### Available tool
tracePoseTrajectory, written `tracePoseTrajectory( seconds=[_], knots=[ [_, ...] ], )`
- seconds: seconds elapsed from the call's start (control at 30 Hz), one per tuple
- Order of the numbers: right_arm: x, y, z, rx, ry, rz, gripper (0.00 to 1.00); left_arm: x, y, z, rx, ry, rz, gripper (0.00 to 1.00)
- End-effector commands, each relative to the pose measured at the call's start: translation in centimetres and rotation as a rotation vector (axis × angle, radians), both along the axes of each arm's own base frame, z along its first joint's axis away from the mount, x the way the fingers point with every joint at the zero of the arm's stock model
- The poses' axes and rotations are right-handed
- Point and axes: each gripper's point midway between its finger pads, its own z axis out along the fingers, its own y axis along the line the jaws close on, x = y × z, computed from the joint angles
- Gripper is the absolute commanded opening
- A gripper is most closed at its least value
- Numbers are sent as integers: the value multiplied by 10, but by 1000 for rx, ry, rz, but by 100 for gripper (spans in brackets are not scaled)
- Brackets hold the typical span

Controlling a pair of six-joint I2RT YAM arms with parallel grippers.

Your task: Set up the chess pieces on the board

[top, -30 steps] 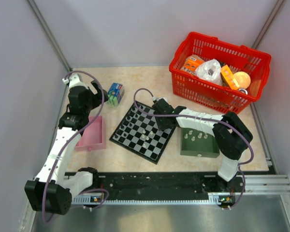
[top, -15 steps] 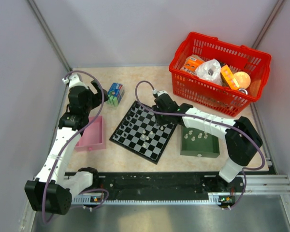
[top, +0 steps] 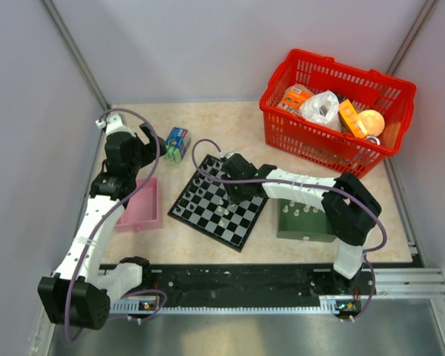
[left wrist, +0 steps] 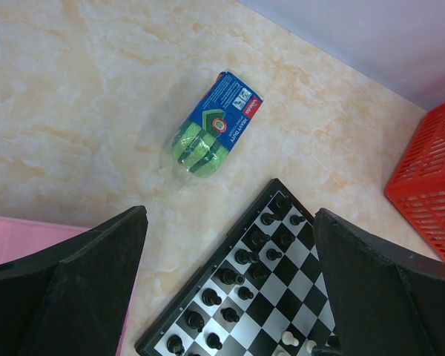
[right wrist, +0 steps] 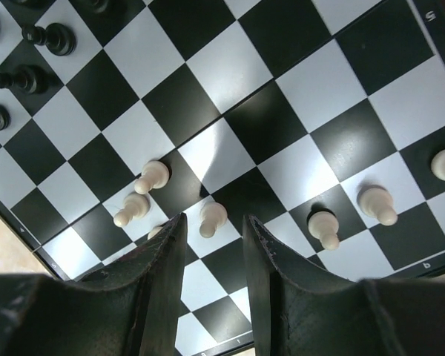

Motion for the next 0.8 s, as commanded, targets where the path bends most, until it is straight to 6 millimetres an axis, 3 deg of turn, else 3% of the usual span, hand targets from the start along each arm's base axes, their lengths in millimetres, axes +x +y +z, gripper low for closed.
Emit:
tracePoseTrajectory(
  seconds=[0.0, 0.23, 0.43, 0.77],
  knots=[
    [1, 20, 13, 53, -9, 17, 36, 5, 2, 11, -11, -53, 10, 99],
    [-1, 21, 7, 44, 1, 21, 35, 7, 1, 10, -11, -49, 8, 99],
    [2, 18, 3, 27, -4, 11, 26, 6, 1, 12, -12, -52, 7, 99],
    [7, 1, 16, -6, -69, -37, 14, 6, 2, 15, -10, -59, 8, 99]
  ],
)
